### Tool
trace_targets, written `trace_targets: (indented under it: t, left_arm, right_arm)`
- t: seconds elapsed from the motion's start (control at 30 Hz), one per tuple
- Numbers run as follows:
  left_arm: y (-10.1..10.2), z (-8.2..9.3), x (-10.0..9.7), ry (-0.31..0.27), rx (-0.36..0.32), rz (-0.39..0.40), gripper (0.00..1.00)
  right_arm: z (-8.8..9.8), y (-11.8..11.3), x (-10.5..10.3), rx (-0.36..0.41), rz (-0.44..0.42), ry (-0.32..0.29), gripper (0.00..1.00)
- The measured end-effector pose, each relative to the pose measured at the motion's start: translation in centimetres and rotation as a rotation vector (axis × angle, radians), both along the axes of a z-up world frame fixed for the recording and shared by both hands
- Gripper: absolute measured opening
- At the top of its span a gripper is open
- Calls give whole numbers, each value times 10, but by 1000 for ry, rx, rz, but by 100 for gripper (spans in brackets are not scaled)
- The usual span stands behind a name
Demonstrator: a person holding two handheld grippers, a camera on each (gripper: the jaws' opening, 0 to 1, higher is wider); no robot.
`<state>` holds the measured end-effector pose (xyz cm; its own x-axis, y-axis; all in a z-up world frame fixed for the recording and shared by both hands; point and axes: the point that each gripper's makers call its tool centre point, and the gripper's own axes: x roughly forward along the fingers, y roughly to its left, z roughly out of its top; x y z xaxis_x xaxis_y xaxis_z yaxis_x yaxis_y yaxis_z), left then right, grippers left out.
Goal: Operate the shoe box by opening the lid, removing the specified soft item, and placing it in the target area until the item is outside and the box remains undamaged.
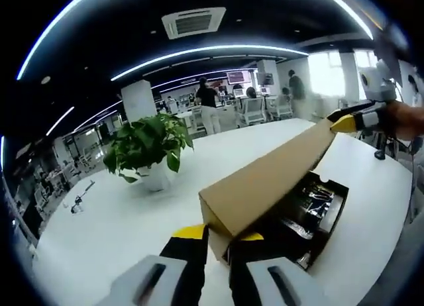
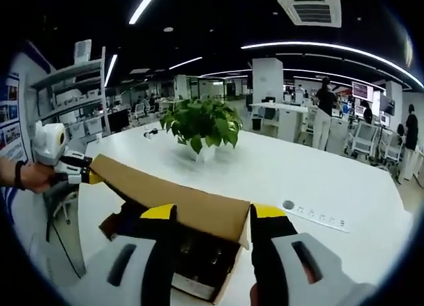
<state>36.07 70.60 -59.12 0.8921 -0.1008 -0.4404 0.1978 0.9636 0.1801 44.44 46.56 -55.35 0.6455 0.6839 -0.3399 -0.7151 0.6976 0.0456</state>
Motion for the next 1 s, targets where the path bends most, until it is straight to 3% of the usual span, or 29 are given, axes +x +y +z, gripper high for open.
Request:
trace_targets:
  t: [0.27,0.4,0.47,0.6,0.8,1.0]
  left_arm:
    - [2,1,6,10,11,-8,10]
    - [2,2,11,17,4,-9,9]
    - [3,3,14,18,1,-9,9]
    - [4,4,19,18,-12,-4,9]
    - [6,4,25,16,-30,0,8]
    - [10,6,32,11,-61,12,8]
  right_arm:
    - [3,-18,5,18,0,-11,43]
    - [-3,-17,-1,8,50,-7,43]
    - [-14,-19,-1,-67,65,-13,41]
    - [-32,-20,11,-149,46,-18,32]
    - [-40,-22,39,-160,-24,-28,11]
    - [-39,-11,46,-148,-14,-33,6]
